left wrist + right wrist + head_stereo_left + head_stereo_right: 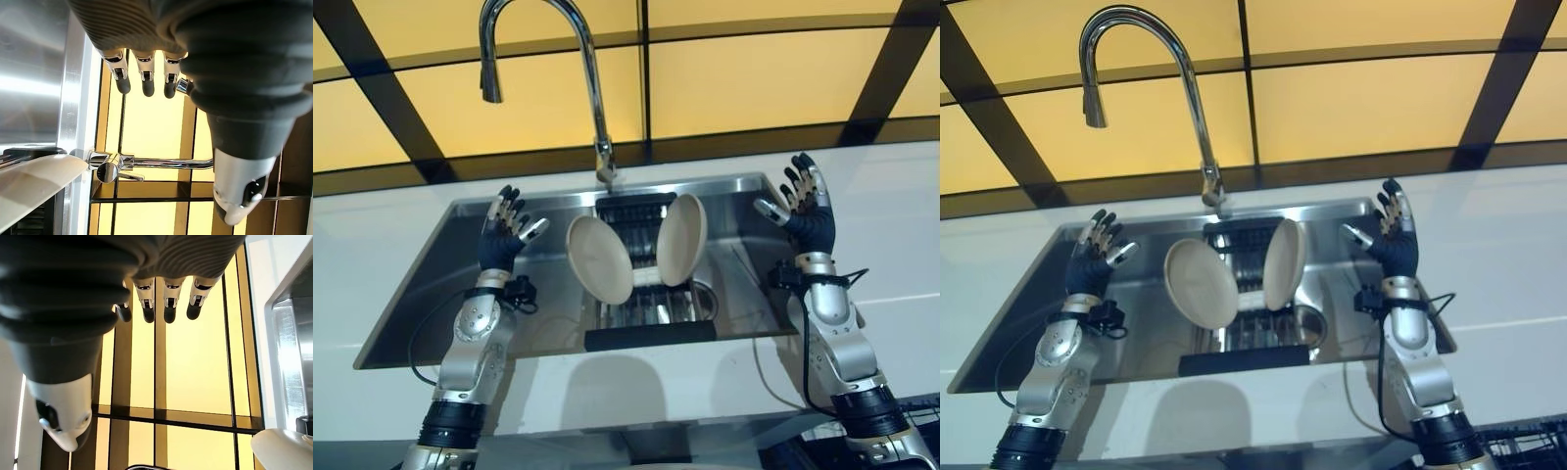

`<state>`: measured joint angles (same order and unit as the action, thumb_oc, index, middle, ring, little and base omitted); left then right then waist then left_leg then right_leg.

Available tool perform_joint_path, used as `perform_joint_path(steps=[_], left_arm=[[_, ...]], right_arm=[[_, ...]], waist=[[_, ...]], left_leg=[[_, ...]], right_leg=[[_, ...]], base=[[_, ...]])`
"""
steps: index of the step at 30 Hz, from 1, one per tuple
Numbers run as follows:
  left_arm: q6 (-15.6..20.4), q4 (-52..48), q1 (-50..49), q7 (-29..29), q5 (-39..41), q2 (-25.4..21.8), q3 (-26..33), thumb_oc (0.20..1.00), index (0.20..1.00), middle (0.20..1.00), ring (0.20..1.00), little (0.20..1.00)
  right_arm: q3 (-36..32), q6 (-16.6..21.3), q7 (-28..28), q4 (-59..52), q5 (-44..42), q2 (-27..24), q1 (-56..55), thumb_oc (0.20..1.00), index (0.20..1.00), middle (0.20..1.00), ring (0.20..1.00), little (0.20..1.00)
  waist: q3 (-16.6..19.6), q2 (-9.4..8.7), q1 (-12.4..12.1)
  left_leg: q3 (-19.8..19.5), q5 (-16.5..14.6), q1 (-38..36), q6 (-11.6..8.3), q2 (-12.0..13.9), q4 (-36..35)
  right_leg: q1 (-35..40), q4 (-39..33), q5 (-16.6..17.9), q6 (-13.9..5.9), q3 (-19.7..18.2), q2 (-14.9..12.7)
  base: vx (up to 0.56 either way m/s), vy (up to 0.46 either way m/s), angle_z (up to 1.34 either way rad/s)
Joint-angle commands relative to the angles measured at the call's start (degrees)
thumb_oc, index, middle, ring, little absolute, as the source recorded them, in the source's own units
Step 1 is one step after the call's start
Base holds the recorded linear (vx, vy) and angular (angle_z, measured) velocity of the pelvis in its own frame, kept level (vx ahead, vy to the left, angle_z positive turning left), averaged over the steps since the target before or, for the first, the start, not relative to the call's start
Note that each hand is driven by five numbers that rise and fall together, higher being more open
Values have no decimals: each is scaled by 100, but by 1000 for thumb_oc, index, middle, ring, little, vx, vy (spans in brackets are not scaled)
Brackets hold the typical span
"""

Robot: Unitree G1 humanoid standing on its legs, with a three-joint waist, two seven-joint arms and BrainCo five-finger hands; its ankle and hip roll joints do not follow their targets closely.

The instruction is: Pick up plates and place into dishwasher.

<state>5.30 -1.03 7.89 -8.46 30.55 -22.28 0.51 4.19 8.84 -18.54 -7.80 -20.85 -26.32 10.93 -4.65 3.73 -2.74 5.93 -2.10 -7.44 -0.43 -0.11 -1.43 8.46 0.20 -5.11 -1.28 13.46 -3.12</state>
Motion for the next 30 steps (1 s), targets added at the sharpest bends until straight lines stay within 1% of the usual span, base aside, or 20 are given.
perform_joint_path(steps=[1, 5, 8, 10, 12, 15, 17, 18, 21, 26, 27, 30], left_arm=[[275, 350, 249, 9, 80, -214, 184, 1000, 1000, 1000, 1000, 1000], [329, 297, 118, 39, -16, -184, 247, 1000, 1000, 1000, 1000, 1000], [348, 321, 120, -16, -139, -259, 277, 1000, 1000, 1000, 1000, 1000], [381, 352, 125, -46, -450, -311, 305, 1000, 1000, 1000, 1000, 1000], [411, 379, 112, -140, -1025, -499, 334, 1000, 1000, 1000, 1000, 1000], [301, 474, 160, -172, -1162, -688, 367, 1000, 1000, 1000, 1000, 1000], [400, 682, 186, -258, -1426, -819, 405, 1000, 1000, 1000, 1000, 1000], [457, 800, 196, -300, -1531, -965, 445, 1000, 1000, 1000, 1000, 1000], [560, 920, 182, -368, -1906, -1124, 496, 1000, 1000, 1000, 1000, 1000], [899, 1228, 266, -899, -3395, -1634, 422, 1000, 1000, 1000, 1000, 1000], [993, 1335, 291, -989, -3725, -1829, 366, 1000, 1000, 1000, 1000, 1000], [1167, 1501, 367, -1223, -4376, -2215, 241, 1000, 1000, 1000, 1000, 1000]], right_arm=[[-97, 414, 33, -20, 161, 73, 86, 1000, 1000, 1000, 1000, 1000], [-137, 482, 116, -5, 151, 81, -6, 1000, 1000, 1000, 1000, 1000], [-166, 438, 157, -56, 77, 23, -20, 1000, 1000, 1000, 1000, 1000], [-184, 462, 192, -27, 92, 29, -22, 1000, 1000, 1000, 1000, 1000], [-201, 503, 200, 0, 59, -22, -41, 1000, 1000, 1000, 1000, 1000], [-210, 507, 171, 39, 26, -66, -10, 1000, 1000, 1000, 1000, 1000], [-212, 500, 179, 59, 13, -84, 0, 1000, 1000, 1000, 1000, 1000], [-227, 474, 183, 37, -20, -123, -19, 1000, 1000, 1000, 1000, 1000], [-247, 471, 196, 18, -34, -139, -74, 1000, 1000, 1000, 1000, 1000], [-248, 477, 258, 67, -140, -267, -67, 1000, 1000, 1000, 1000, 1000], [-233, 471, 260, 74, -193, -327, -59, 1000, 1000, 1000, 1000, 1000], [-215, 446, 277, 81, -259, -408, -64, 1000, 1000, 1000, 1000, 1000]], waist=[[399, -298, -107], [406, -296, -121], [410, -302, -108], [411, -296, -114], [415, -289, -120], [424, -280, -126], [437, -266, -114], [447, -256, -104], [459, -241, -88], [477, -212, -54], [481, -203, -39], [490, -180, -7]], left_leg=[[11, -177, 271, -82, 26, -27], [0, -173, 254, -85, 36, -53], [8, -177, 223, -81, 41, -77], [12, -178, 211, -84, 46, -85], [26, -179, 199, -89, 49, -93], [32, -180, 182, -91, 49, -105], [38, -179, 168, -96, 48, -116], [36, -177, 158, -95, 47, -127], [51, -177, 150, -100, 52, -133], [79, -189, 140, -98, 38, -141], [97, -192, 138, -101, 39, -143], [135, -199, 125, -104, 38, -156]], right_leg=[[-193, -262, 200, -347, 195, -335], [-190, -248, 186, -354, 182, -331], [-174, -245, 169, -357, 177, -329], [-164, -248, 169, -359, 188, -331], [-148, -255, 166, -364, 194, -330], [-125, -280, 171, -368, 202, -333], [-122, -284, 171, -375, 193, -333], [-117, -290, 171, -378, 187, -332], [-126, -278, 167, -384, 173, -331], [-134, -288, 172, -393, 146, -334], [-136, -289, 175, -400, 138, -338], [-141, -299, 184, -409, 118, -341]], base=[[0, 0, 0], [0, 0, 0], [0, 0, 0], [0, 0, 0], [0, 0, 0], [0, 0, 0], [0, 0, 0], [0, 0, 0], [0, 0, 0], [27, 9, 0], [41, 16, 0], [48, 21, 0]])
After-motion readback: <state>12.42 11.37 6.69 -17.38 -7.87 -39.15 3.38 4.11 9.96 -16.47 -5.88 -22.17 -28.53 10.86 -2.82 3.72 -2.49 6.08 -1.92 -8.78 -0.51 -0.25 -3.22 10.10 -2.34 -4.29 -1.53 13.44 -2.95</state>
